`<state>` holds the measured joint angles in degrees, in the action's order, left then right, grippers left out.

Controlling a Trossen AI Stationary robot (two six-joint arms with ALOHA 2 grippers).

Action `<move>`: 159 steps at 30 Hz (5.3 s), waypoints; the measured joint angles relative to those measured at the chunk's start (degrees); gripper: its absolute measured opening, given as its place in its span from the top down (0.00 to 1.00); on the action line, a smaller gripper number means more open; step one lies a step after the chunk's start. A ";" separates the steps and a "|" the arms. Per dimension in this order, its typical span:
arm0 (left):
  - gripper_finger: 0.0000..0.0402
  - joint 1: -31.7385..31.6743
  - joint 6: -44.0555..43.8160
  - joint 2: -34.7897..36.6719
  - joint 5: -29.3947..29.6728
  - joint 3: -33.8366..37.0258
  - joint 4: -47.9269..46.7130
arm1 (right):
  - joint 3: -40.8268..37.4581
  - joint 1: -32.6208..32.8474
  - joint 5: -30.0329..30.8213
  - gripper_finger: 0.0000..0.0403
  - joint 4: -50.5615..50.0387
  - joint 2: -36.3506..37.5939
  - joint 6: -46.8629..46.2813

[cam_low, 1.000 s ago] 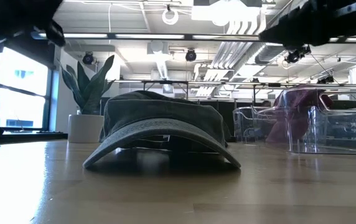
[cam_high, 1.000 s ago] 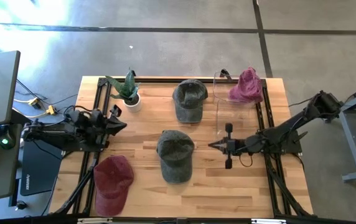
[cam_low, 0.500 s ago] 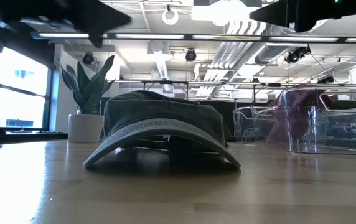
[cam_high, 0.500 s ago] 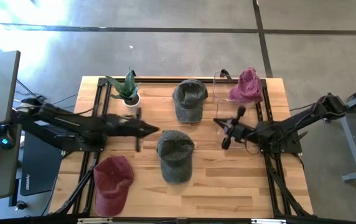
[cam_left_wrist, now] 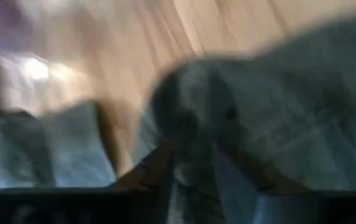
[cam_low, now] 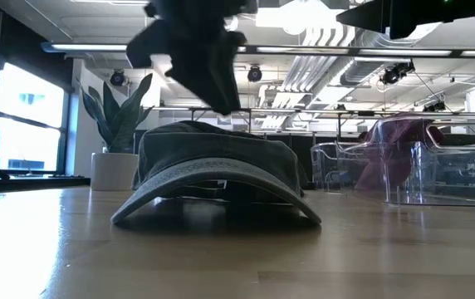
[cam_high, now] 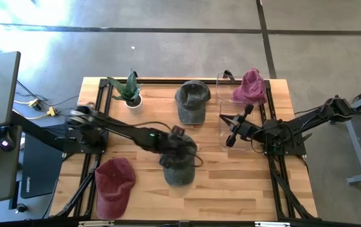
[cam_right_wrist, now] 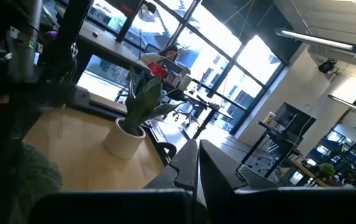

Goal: Pick & Place hat
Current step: Put the bottom gray cap into the bottom transparent bin

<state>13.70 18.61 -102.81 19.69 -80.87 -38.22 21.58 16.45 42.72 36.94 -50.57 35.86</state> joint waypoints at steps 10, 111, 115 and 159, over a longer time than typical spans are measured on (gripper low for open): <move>0.31 -0.16 -10.05 -16.95 15.17 -19.03 -27.20 | 0.00 0.06 0.94 0.97 -5.00 0.00 -1.42; 1.00 0.50 -36.30 -15.53 -25.73 -14.93 -16.97 | 0.02 3.23 1.66 0.97 -6.95 -0.04 -10.38; 1.00 -0.37 -35.02 -15.62 -20.96 -14.58 -2.56 | 0.04 3.21 1.70 0.97 -8.07 -0.03 -10.36; 1.00 3.96 -36.92 -18.88 -27.06 -13.89 -39.22 | 0.04 3.23 -1.99 0.97 -8.45 -0.02 -12.06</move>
<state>17.66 -18.31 -121.69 -7.37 -94.76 -77.44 21.63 19.68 40.73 28.49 -50.59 23.79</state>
